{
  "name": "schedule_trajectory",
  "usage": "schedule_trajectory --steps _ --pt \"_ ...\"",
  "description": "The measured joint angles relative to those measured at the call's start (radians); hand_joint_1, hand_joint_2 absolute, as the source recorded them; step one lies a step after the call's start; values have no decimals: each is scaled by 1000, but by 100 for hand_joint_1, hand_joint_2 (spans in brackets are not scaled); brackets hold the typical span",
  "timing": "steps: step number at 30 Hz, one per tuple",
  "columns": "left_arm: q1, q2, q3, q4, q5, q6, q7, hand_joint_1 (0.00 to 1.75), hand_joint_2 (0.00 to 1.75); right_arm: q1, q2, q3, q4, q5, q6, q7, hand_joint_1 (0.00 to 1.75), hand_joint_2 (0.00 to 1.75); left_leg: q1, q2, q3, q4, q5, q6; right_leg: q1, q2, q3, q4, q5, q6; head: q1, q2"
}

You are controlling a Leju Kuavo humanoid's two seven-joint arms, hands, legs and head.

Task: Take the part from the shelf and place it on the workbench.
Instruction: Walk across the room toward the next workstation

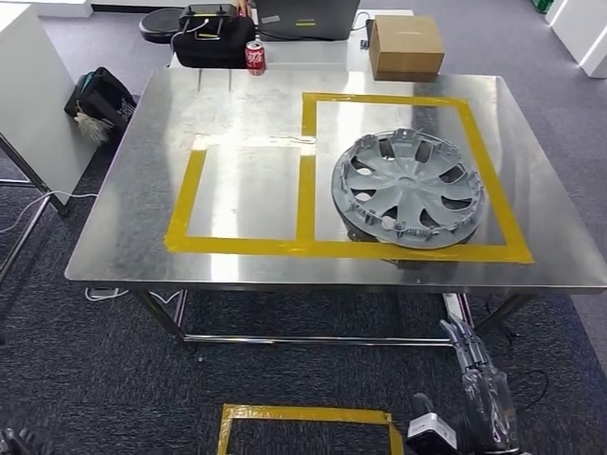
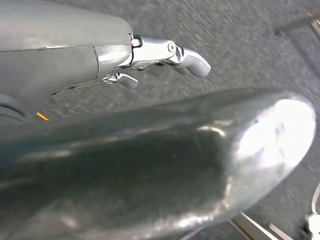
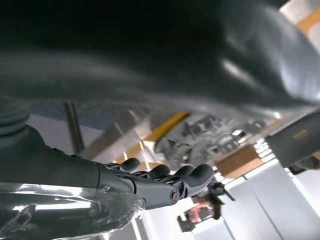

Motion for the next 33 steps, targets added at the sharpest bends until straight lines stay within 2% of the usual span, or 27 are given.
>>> schedule_trajectory --steps 1,2,3,4,5,7,8,9,11,12,13,14,15,16,18,20,21,23,24,25,26,28,29,30,31,32,33 --pt "3 -6 8 -3 -4 0 2 0 0 10 13 -16 9 -4 0 -12 0 0 -3 0 -11 1 10 -1 5 0 49 -56 26 -8 0 0" --pt "5 -12 16 -6 -9 0 5 0 0 18 26 -32 21 -15 -1 -22 0 0 -7 0 -21 2 20 -2 10 -1 109 -136 35 -16 0 0" --pt "7 -18 26 -10 -15 -1 9 0 0 25 39 -50 39 -37 -1 -32 0 0 -9 0 -27 3 29 -5 14 -2 163 -215 29 -22 -1 0" --pt "8 -24 38 -13 -22 -2 13 0 0 33 54 -68 63 -69 -2 -41 0 0 -10 0 -30 4 38 -8 17 -3 200 -275 18 -27 -2 0" --pt "9 -29 51 -16 -30 -5 16 0 0 40 67 -84 95 -111 -2 -46 0 0 -10 0 -32 3 47 -12 21 -4 219 -310 8 -30 -1 0" --pt "13 -36 80 -17 -48 -15 20 0 0 51 85 -103 169 -220 -3 -57 0 0 -7 -1 -36 4 56 -22 21 -4 211 -320 20 -39 1 0" --pt "15 -41 96 -17 -58 -22 20 0 0 54 91 -106 208 -288 -3 -65 0 0 -6 -1 -43 16 37 -30 19 -5 201 -319 30 -45 0 0" --pt "16 -45 111 -17 -69 -32 19 0 0 55 97 -106 246 -366 -3 -77 0 0 -4 -1 -53 45 -3 -38 17 -7 189 -320 42 -51 -2 0" --pt "15 -54 138 -16 -88 -59 16 0 0 52 107 -102 318 -529 -3 -111 0 0 4 -1 -82 156 -114 -53 15 -8 160 -319 67 -57 -6 0" --pt "13 -56 150 -15 -94 -77 13 0 0 49 112 -99 354 -616 -1 -134 0 0 8 -1 -93 220 -152 -58 15 -8 146 -318 79 -56 -6 0" --pt "11 -57 159 -14 -99 -93 10 0 0 45 116 -95 386 -693 1 -154 0 0 11 -1 -98 269 -167 -62 14 -9 133 -315 90 -55 -6 0" --pt "9 -58 166 -12 -103 -108 6 0 0 41 120 -92 414 -762 3 -171 0 0 13 -1 -96 298 -163 -65 13 -10 121 -312 99 -54 -6 0" --pt "8 -59 172 -10 -106 -120 3 0 0 38 123 -88 436 -816 5 -184 0 0 15 -1 -83 303 -141 -68 12 -10 108 -308 108 -51 -5 0" --pt "6 -60 176 -8 -108 -127 1 0 0 35 125 -83 454 -850 6 -190 0 0 17 -1 -58 279 -114 -69 10 -11 93 -302 115 -48 -5 0" --pt "2 -62 182 -4 -112 -137 -2 0 0 31 128 -76 484 -889 10 -198 0 0 22 -1 34 166 -79 -74 6 -11 63 -287 129 -38 -6 0" --pt "-4 -65 184 -1 -118 -149 -6 0 0 28 131 -71 504 -947 20 -200 0 0 22 -2 116 39 -91 -66 6 -11 40 -273 143 -24 -6 0" --pt "-7 -66 185 2 -123 -158 -9 0 0 25 131 -67 512 -998 27 -202 0 0 20 -3 131 7 -101 -58 6 -12 32 -269 151 -18 -6 0" --pt "-9 -67 185 12 -134 -177 -17 0 0 20 132 -57 529 -1117 45 -216 0 0 17 -4 119 -5 -99 -37 3 -14 21 -267 164 -6 -6 0" --pt "-9 -68 185 18 -139 -183 -20 0 0 18 132 -51 538 -1168 54 -227 0 0 16 -5 111 -4 -92 -27 1 -13 14 -259 152 -2 -5 0" --pt "-8 -68 185 22 -143 -188 -23 0 0 16 132 -44 548 -1207 62 -238 0 0 17 -6 102 -5 -84 -17 -1 -11 2 -235 123 2 -5 0" --pt "-8 -69 187 25 -146 -191 -25 0 0 11 133 -37 558 -1237 68 -249 0 0 16 -8 91 -6 -75 -10 -1 -9 -14 -193 79 5 -4 0" --pt "-5 -68 200 29 -157 -203 -29 0 0 -19 135 -11 593 -1299 68 -272 0 0 14 -13 64 -5 -55 -5 -1 -6 -50 -64 -10 8 -4 0" --pt "-3 -68 214 32 -165 -215 -28 0 0 -46 137 12 622 -1335 63 -287 0 0 12 -15 50 -5 -43 -5 0 -5 -59 -9 -26 7 -4 0" --pt "-2 -68 231 35 -173 -228 -26 0 0 -76 140 40 655 -1370 57 -303 0 0 11 -19 36 -4 -31 -6 0 -5 -55 20 -20 5 -4 0" --pt "-1 -69 252 37 -183 -243 -22 0 0 -105 143 71 686 -1401 51 -320 0 0 11 -24 23 -3 -20 -8 0 -3 -33 15 6 2 -4 0" --pt "-2 -70 274 40 -196 -256 -17 0 0 -131 146 102 715 -1427 45 -335 0 0 10 -31 11 -3 -10 -11 1 6 8 -26 35 -2 -4 0" --pt "-4 -71 296 43 -209 -266 -14 0 0 -154 148 130 739 -1448 39 -347 0 0 11 -40 1 -2 1 -14 1 28 62 -94 51 -8 -4 0"
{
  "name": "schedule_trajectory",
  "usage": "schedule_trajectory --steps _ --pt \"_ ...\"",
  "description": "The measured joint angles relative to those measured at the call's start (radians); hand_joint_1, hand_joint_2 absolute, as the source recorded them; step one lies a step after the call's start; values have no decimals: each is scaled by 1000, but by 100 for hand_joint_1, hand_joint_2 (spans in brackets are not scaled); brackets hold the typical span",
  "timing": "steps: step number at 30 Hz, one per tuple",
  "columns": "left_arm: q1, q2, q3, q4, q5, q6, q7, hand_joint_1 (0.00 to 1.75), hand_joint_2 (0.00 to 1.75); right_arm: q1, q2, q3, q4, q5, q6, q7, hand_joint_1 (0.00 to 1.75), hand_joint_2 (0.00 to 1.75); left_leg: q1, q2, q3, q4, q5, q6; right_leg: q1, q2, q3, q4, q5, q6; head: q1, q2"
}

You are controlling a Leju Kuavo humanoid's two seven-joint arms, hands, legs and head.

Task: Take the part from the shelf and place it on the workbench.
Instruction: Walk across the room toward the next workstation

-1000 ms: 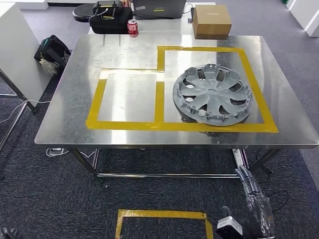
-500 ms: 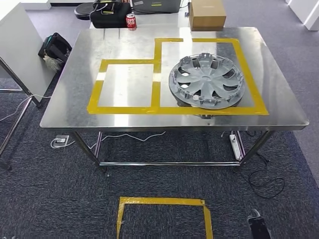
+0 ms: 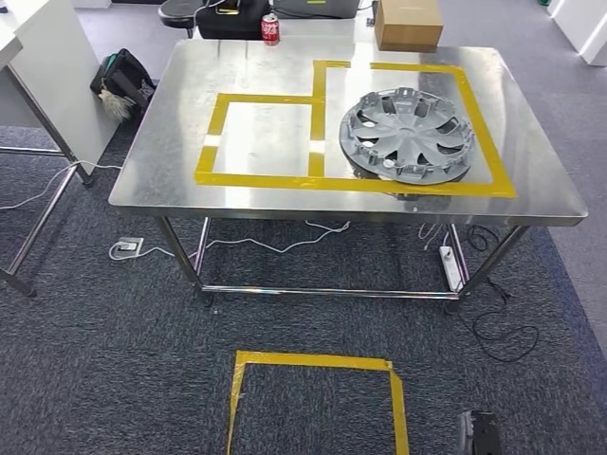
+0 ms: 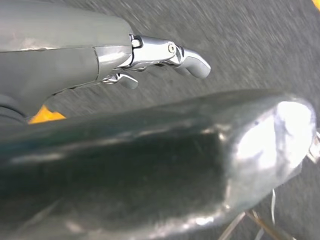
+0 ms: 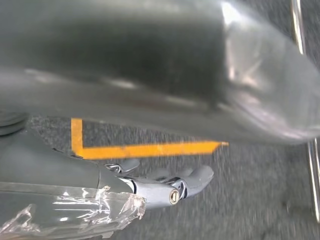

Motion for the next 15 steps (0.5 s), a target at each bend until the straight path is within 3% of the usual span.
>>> schedule_trajectory --steps 2,3,4,5,7,9,11,12,13,15 --pt "-10 -3 41 7 -30 -13 2 0 0 -41 6 49 45 -36 -6 -19 0 0 -2 -21 -19 3 21 -9 -2 45 100 -146 -11 -7 0 0" --pt "-16 -4 60 12 -46 -18 1 0 0 -63 11 69 67 -48 -4 -24 0 0 -2 -32 -26 3 32 -15 -2 56 123 -189 -25 -10 -1 0" --pt "-21 -5 80 16 -61 -24 1 0 0 -84 19 85 89 -55 -1 -27 0 0 -2 -44 -33 1 42 -21 -1 49 129 -208 -31 -12 -1 0" --pt "-23 -5 99 19 -75 -30 0 0 0 -105 29 97 110 -57 2 -26 0 0 0 -53 -37 0 50 -28 -1 35 123 -210 -29 -17 0 0" --pt "-25 -9 137 23 -95 -41 0 0 0 -140 48 112 143 -56 7 -25 0 0 2 -35 -53 25 28 -39 -2 9 116 -212 -18 -32 -5 0" --pt "-29 -13 162 27 -104 -46 0 0 0 -157 60 120 165 -53 9 -24 0 0 4 7 -95 130 -50 -49 -3 -21 109 -213 -10 -42 -13 0" --pt "-35 -15 179 30 -111 -51 0 0 0 -161 67 124 182 -49 10 -24 0 0 7 24 -142 262 -118 -60 -1 -56 102 -212 -5 -43 -16 0" --pt "-36 -16 187 31 -114 -54 2 0 0 -162 70 126 188 -46 11 -23 0 0 9 27 -147 295 -126 -64 -1 -72 100 -212 -4 -42 -16 0" --pt "-37 -17 195 33 -117 -57 6 0 0 -165 72 129 195 -41 11 -21 0 0 11 29 -132 291 -115 -67 -1 -87 98 -211 -3 -41 -16 0" --pt "-38 -17 212 36 -130 -65 17 0 0 -179 80 134 210 -29 11 -13 0 0 14 53 -54 184 -63 -68 -2 -112 102 -210 -3 -38 -16 0"
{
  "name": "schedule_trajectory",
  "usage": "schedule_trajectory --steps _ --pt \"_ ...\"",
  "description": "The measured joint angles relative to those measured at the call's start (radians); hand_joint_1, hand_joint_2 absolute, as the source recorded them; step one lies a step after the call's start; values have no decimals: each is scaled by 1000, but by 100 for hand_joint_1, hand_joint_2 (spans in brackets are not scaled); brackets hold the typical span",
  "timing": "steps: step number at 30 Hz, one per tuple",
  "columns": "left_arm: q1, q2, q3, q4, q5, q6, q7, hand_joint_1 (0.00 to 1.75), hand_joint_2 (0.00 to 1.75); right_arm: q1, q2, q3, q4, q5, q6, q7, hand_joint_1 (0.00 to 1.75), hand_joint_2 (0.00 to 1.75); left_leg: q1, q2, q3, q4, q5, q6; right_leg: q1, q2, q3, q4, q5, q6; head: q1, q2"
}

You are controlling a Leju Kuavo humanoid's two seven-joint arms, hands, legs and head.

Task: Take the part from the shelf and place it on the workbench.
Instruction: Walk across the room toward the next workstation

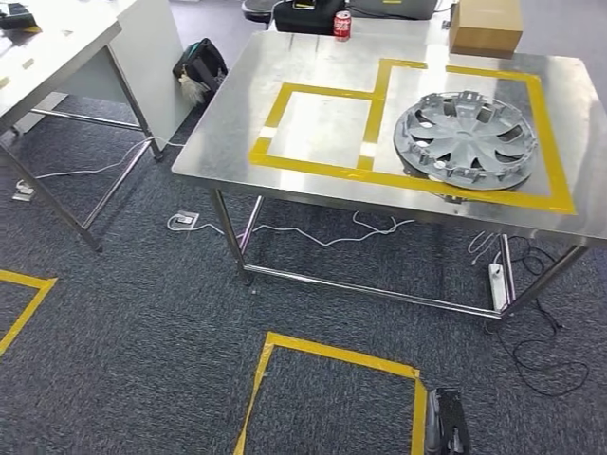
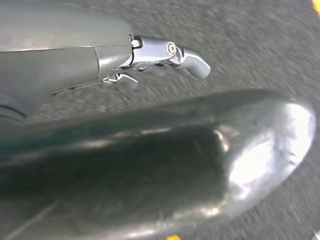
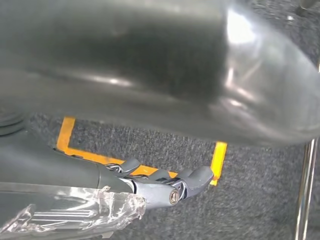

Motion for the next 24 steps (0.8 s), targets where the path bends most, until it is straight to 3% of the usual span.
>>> schedule_trajectory --steps 2,3,5,6,8,10,11,12,13,14,16,18,20,21,22,24 --pt "-9 1 18 4 -32 -8 6 0 0 -25 16 9 37 4 9 2 0 0 -5 47 79 -126 32 7 6 -20 0 4 -2 9 -1 0" --pt "-16 2 27 7 -54 -11 5 0 0 -41 27 14 63 0 17 -4 0 0 -8 61 97 -160 34 15 9 -30 1 6 -3 15 0 0" --pt "-27 3 41 14 -97 -13 -2 0 0 -66 50 24 114 -14 32 -22 0 0 -10 51 95 -175 30 36 13 -50 4 7 -4 27 2 0" --pt "-31 3 46 17 -113 -13 -7 0 0 -75 58 28 132 -21 35 -28 0 0 -9 40 92 -178 31 45 11 -43 5 11 -10 33 3 0" --pt "-40 3 52 22 -130 -11 -13 0 0 -86 71 33 157 -29 37 -35 0 0 -5 17 89 -182 36 59 7 9 -23 66 -47 42 7 0" --pt "-50 4 56 26 -135 -10 -15 0 0 -88 76 37 182 -33 37 -37 0 0 -4 -10 86 -183 39 67 4 65 -91 205 -109 45 12 0" --pt "-53 4 59 28 -135 -10 -15 0 0 -87 77 38 192 -34 37 -37 0 0 -5 -24 85 -183 40 69 4 75 -127 272 -129 45 13 0" --pt "-55 4 62 30 -136 -10 -16 0 0 -86 78 39 200 -35 37 -37 0 0 -5 -40 84 -182 41 70 4 80 -152 312 -131 45 13 0" --pt "-55 5 65 33 -136 -10 -16 0 0 -86 78 40 206 -36 37 -37 0 0 -5 -55 84 -181 41 70 3 82 -159 310 -113 45 14 0" --pt "-55 4 67 35 -137 -10 -16 0 0 -88 79 41 210 -36 37 -37 0 0 -5 -69 85 -180 42 69 2 86 -147 269 -77 45 14 0" --pt "-56 5 69 39 -137 -10 -16 0 0 -90 81 43 216 -37 37 -37 0 0 -5 -96 84 -176 42 63 -5 126 -93 133 -3 44 14 0" --pt "-58 6 70 40 -141 -11 -18 0 0 -92 83 45 222 -38 36 -36 0 0 -6 -122 73 -171 46 52 -11 165 -58 52 18 39 13 0" --pt "-55 7 74 40 -151 -14 -20 0 0 -93 84 47 225 -46 32 -33 0 0 -2 -144 59 -169 54 37 -9 158 -56 44 14 26 12 0" --pt "-52 8 77 41 -158 -18 -21 0 0 -93 86 48 225 -51 29 -31 0 0 0 -144 54 -167 56 31 -8 147 -56 44 17 18 12 0" --pt "-49 8 79 41 -165 -23 -21 0 0 -92 87 49 225 -57 26 -31 0 0 0 -129 47 -156 48 26 -8 135 -57 42 20 11 9 0" --pt "-48 10 82 41 -183 -34 -21 0 0 -88 89 50 226 -69 21 -32 0 0 -2 -71 8 -74 -2 18 -8 107 -56 37 24 0 3 0"
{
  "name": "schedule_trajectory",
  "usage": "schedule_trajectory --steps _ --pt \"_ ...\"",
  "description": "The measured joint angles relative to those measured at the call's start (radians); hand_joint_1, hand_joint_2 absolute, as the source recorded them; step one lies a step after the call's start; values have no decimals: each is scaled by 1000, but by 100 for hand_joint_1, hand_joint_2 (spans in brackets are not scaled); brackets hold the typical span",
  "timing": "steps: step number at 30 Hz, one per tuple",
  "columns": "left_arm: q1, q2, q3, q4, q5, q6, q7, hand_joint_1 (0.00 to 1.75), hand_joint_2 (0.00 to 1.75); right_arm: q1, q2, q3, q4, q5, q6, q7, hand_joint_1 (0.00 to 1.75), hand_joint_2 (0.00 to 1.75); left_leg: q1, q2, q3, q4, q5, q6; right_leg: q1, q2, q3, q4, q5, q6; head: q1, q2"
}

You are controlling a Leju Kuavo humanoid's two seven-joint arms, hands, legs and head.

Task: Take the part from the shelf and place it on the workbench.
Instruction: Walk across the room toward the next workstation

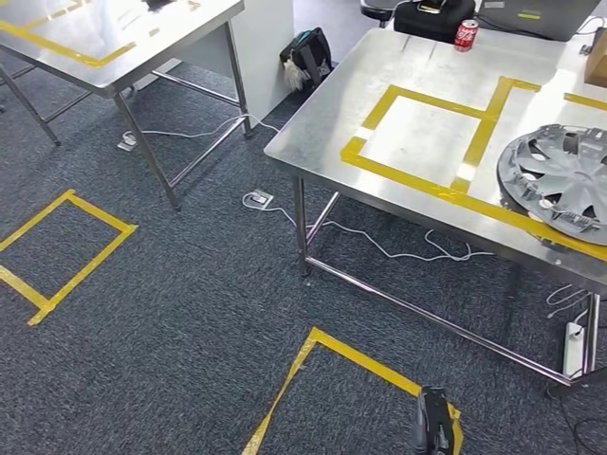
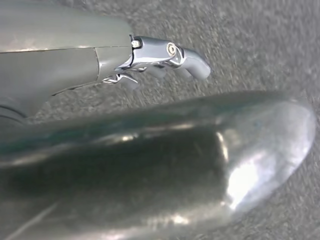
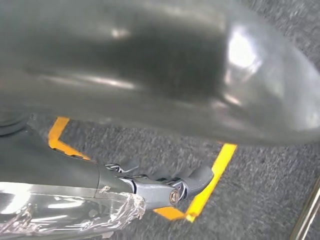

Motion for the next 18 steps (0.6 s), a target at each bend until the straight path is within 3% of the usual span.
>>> schedule_trajectory --steps 2,3,4,6,7,9,10,12,14,16,18 --pt "1 3 1 0 -23 -14 -2 0 0 8 0 1 1 -12 -4 -1 0 0 0 38 -63 134 -64 -6 4 -32 -1 0 -1 -4 -3 0" --pt "4 4 1 0 -35 -22 -4 0 0 12 0 1 1 -18 -5 -2 0 0 1 44 -83 179 -78 -7 5 -47 -2 0 -1 -4 -3 0" --pt "9 6 2 -1 -49 -31 -6 0 0 14 0 1 1 -24 -7 -3 0 0 1 47 -86 191 -74 -8 5 -61 -2 0 -1 -4 -3 0" --pt "17 10 7 -5 -82 -51 -17 0 0 18 0 2 1 -42 -14 -1 0 0 2 60 -34 105 -23 -8 5 -86 0 0 -3 -2 -4 0" --pt "17 11 10 -9 -102 -63 -26 0 0 29 -8 2 -8 -62 -24 -2 0 0 1 83 9 35 3 -7 7 -98 -1 0 -5 2 -5 0" --pt "11 8 20 -16 -141 -83 -50 0 0 89 -43 -1 -69 -89 -52 -2 0 0 -2 111 68 -65 25 3 12 -126 3 1 -16 16 -5 0" --pt "7 4 28 -18 -154 -88 -62 0 0 136 -66 -10 -118 -74 -63 8 0 0 -5 112 78 -82 22 9 14 -140 7 1 -22 23 -4 0" --pt "5 -2 52 -16 -162 -82 -84 0 0 235 -94 -57 -220 36 -75 70 0 0 -6 84 77 -85 19 24 12 -159 22 0 -29 34 -1 0" --pt "-2 -6 73 -12 -157 -70 -106 0 0 318 -103 -129 -311 162 -81 142 0 0 -3 66 76 -86 22 36 8 -118 13 35 -58 42 3 0" --pt "-19 -10 84 -8 -152 -63 -123 0 0 373 -106 -187 -383 224 -81 180 0 0 -3 52 74 -86 24 45 8 -52 -43 153 -120 44 11 0" --pt "-34 -11 91 -5 -150 -62 -128 0 0 409 -107 -225 -430 240 -82 197 0 0 -5 31 73 -86 25 50 9 -28 -109 281 -163 42 14 0"
